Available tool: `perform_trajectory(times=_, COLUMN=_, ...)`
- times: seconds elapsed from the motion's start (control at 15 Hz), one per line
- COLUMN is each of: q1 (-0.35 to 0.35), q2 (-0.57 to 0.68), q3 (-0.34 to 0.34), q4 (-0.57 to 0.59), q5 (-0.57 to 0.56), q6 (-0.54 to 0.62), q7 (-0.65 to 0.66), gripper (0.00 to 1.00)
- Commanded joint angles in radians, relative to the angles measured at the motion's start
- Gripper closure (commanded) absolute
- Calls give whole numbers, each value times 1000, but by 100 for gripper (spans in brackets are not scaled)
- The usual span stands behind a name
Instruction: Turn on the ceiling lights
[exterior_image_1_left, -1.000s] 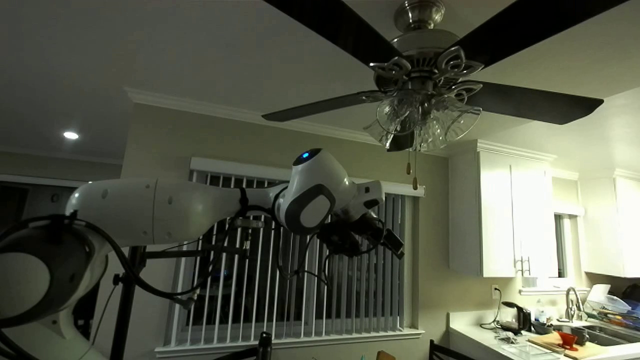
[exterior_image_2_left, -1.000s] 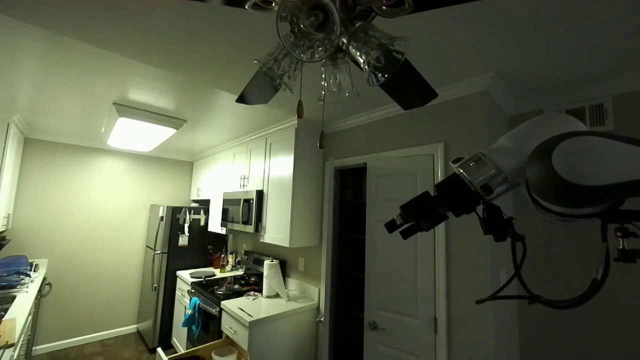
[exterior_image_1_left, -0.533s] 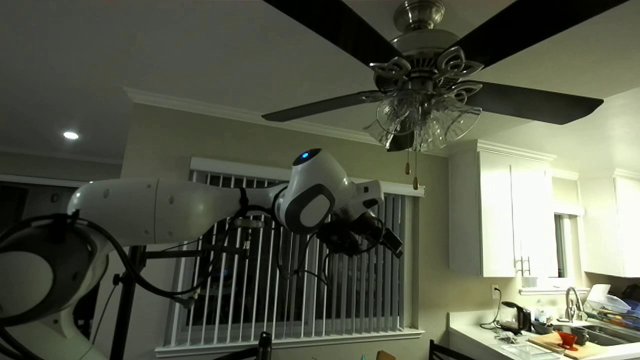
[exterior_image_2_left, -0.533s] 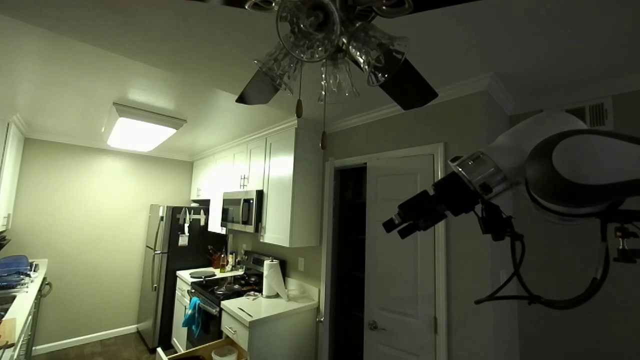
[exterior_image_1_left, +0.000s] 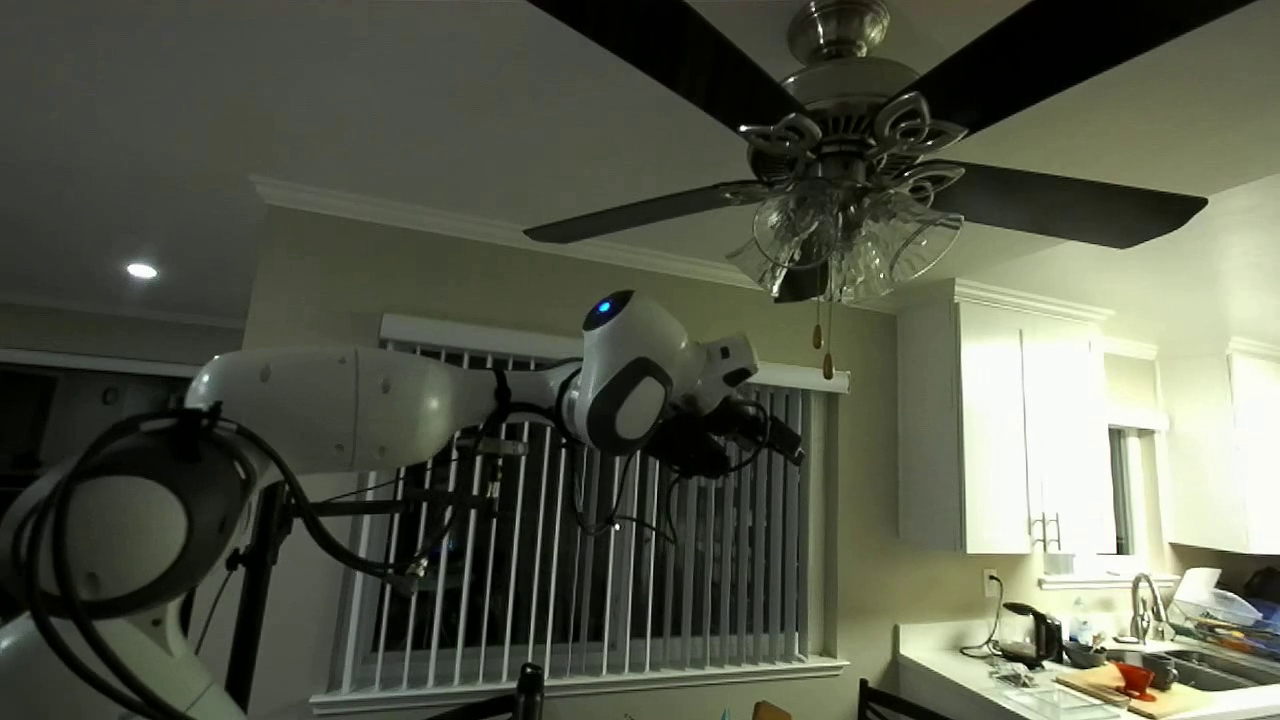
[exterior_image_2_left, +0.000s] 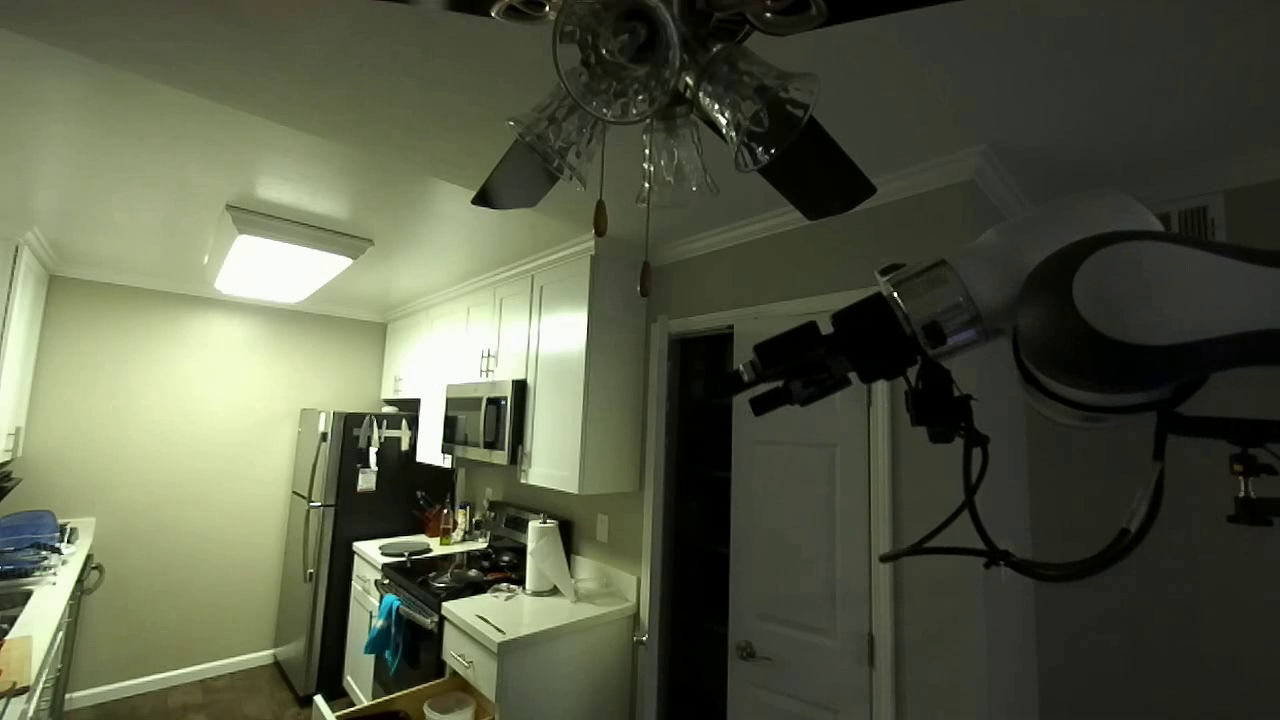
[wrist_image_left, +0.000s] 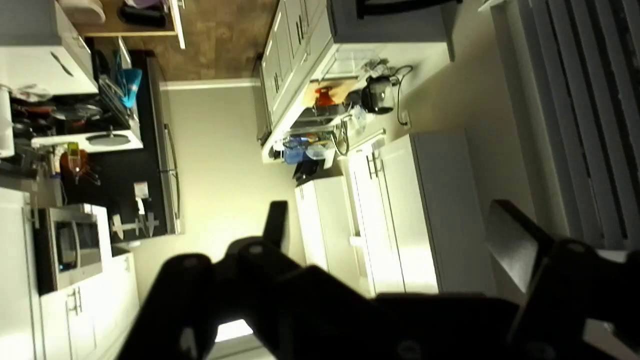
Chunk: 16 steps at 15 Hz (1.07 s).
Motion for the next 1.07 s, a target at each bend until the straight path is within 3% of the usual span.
perform_trajectory(times=0.0, q1=30, q2=101, q3=25, q4=113, q5=-17, q6=99, q7=-39, gripper=0)
perform_trajectory(times=0.33, q1=44, q2=196, q3=67, q4=212, q5=-89, q6=162, q7=-88, gripper=0)
perform_trajectory(times=0.6, q1=-17, q2=269, q3=101, q4=300, q5=-194, q6=242, q7=-51, gripper=0)
perform_trajectory(times=1.0, q1=-108, q2=352, q3=131, q4=424, q5=-301, q6=271, q7=-12, gripper=0)
